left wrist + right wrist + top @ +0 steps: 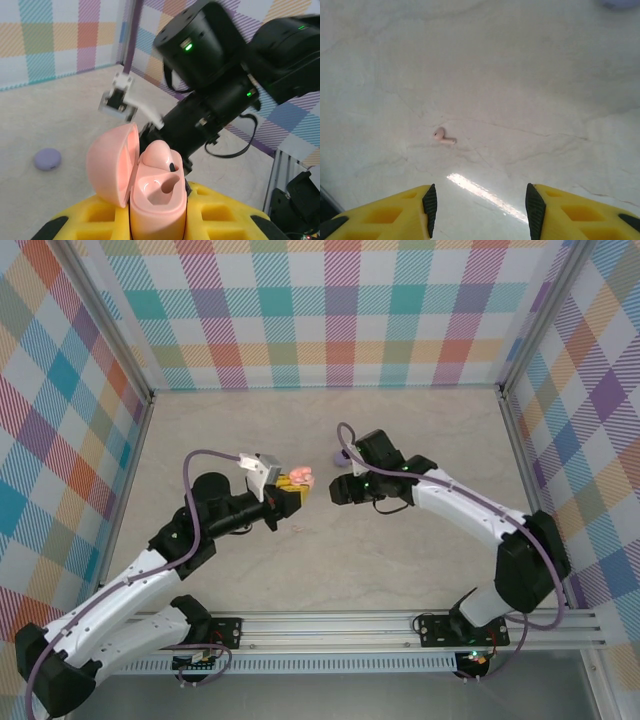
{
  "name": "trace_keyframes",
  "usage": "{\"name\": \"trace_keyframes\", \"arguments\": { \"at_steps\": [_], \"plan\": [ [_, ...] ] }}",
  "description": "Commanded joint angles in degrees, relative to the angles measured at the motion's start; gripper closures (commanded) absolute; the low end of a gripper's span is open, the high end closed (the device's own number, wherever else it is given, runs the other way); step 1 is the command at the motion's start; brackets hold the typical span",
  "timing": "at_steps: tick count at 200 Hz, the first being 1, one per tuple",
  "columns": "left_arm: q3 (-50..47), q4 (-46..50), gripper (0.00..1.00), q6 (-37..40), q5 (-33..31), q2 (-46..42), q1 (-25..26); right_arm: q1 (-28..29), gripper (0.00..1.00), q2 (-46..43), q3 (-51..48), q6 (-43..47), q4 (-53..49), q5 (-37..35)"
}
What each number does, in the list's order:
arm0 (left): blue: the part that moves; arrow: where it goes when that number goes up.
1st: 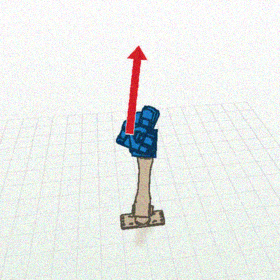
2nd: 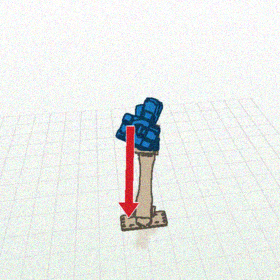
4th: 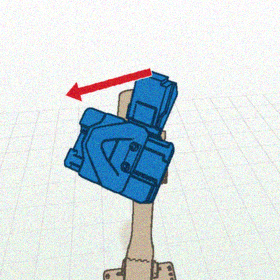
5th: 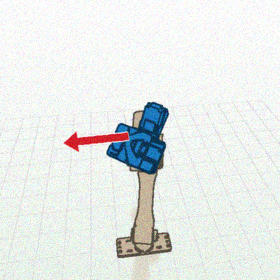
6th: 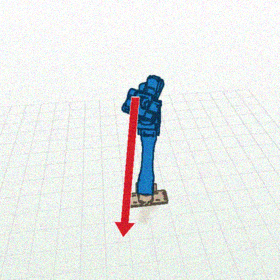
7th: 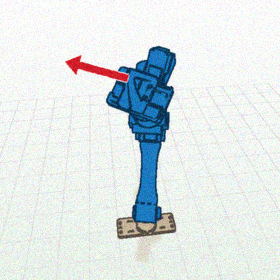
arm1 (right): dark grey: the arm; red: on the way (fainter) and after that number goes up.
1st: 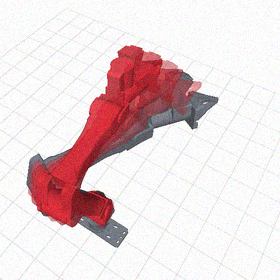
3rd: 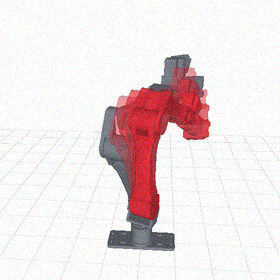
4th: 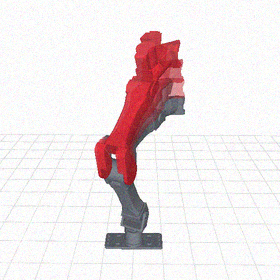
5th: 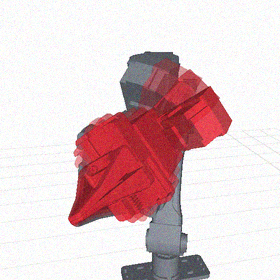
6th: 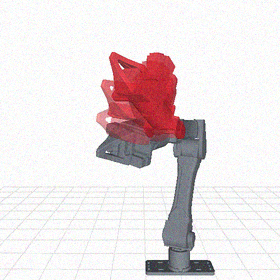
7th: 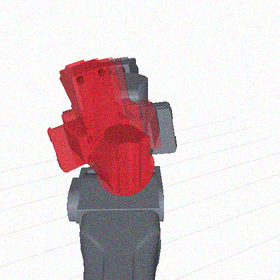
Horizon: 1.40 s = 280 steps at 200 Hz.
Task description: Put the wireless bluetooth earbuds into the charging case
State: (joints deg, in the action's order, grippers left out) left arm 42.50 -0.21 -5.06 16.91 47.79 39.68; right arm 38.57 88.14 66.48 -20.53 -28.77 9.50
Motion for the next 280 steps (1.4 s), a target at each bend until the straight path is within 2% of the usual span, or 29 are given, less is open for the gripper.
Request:
{"name": "trace_keyframes", "arguments": {
  "at_steps": [1,22,78,124,209,280],
  "plan": [
    [1.95,3.57,0.85,1.07,-1.42,-2.12,0.87,0.23,0.51,4.76,3.12,1.73,0.81,9.55],
    [2.10,3.05,0.84,-0.44,0.41,-3.37,0.91,2.09,0.53,9.78,6.06,3.84,-1.10,11.64],
    [4.21,1.74,0.84,-2.32,6.75,-3.85,0.86,7.67,0.57,22.51,17.18,7.18,-8.33,5.19],
    [4.39,1.16,0.84,-3.06,9.71,-4.24,0.88,9.77,0.57,29.84,24.64,9.41,-12.71,3.58],
    [3.88,0.47,0.84,-3.73,10.43,-4.50,0.88,12.41,0.54,36.66,30.54,11.26,-16.39,0.99],
    [3.33,0.52,0.84,-3.64,10.25,-5.08,0.87,13.56,0.57,39.99,33.08,11.31,-17.86,-1.79]
  ]
}}
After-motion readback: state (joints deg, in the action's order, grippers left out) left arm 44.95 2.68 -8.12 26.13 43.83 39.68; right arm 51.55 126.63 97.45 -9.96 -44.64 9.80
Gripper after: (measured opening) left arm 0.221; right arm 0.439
